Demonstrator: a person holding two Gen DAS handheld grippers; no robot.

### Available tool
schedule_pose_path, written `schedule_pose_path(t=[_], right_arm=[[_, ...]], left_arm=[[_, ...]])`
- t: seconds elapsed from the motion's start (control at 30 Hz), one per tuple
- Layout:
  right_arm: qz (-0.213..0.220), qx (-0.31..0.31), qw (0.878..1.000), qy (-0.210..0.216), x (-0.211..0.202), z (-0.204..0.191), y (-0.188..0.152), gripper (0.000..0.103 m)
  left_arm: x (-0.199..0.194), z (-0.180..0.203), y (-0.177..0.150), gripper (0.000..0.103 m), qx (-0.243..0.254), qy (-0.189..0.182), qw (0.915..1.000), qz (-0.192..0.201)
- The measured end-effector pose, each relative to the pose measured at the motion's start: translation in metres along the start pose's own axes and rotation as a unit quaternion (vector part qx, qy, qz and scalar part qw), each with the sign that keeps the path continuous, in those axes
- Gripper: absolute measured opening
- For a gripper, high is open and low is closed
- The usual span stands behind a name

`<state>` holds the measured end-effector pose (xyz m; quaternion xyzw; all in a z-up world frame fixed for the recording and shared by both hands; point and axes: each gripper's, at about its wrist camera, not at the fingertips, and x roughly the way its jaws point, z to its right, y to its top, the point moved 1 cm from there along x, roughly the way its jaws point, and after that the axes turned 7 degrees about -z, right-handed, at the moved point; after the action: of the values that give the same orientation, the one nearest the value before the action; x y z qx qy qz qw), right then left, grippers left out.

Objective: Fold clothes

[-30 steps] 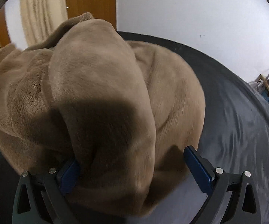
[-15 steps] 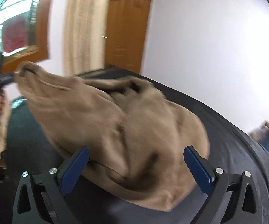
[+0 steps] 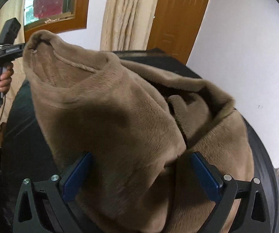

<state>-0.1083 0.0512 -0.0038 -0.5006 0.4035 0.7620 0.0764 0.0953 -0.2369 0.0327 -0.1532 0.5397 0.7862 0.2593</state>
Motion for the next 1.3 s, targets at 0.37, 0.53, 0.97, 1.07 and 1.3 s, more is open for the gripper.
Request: schedule_pose_path(t=[0.37,0.53,0.97,1.07,1.3], right_arm=[[0.012,0.041,0.999,0.002,-0.019,-0.013,-0.005,0.027],[0.064,0.067,0.995,-0.049,-0.050,-0.019,-0.014,0.019],[0.288,0.118,0.859,-0.406,-0.200,-0.030,-0.034,0.009],[0.295,0.133,0.881,-0.344,-0.223,-0.020,-0.039,0.009],[0.237,0.164,0.938,-0.191,-0.179,0.001,-0.076,0.094]], left_arm=[[0.011,-0.001,0.003,0.024,-0.004,-0.001,1.0000,-0.006],[0.009,0.009,0.006,0.024,0.008,-0.004,1.0000,0.000],[-0.024,0.111,0.044,0.024,0.091,-0.061,0.9910,0.076],[-0.034,0.132,0.047,0.024,0.118,-0.062,0.9864,0.096],[-0.052,0.136,0.056,0.024,0.127,-0.045,0.9836,0.120]])
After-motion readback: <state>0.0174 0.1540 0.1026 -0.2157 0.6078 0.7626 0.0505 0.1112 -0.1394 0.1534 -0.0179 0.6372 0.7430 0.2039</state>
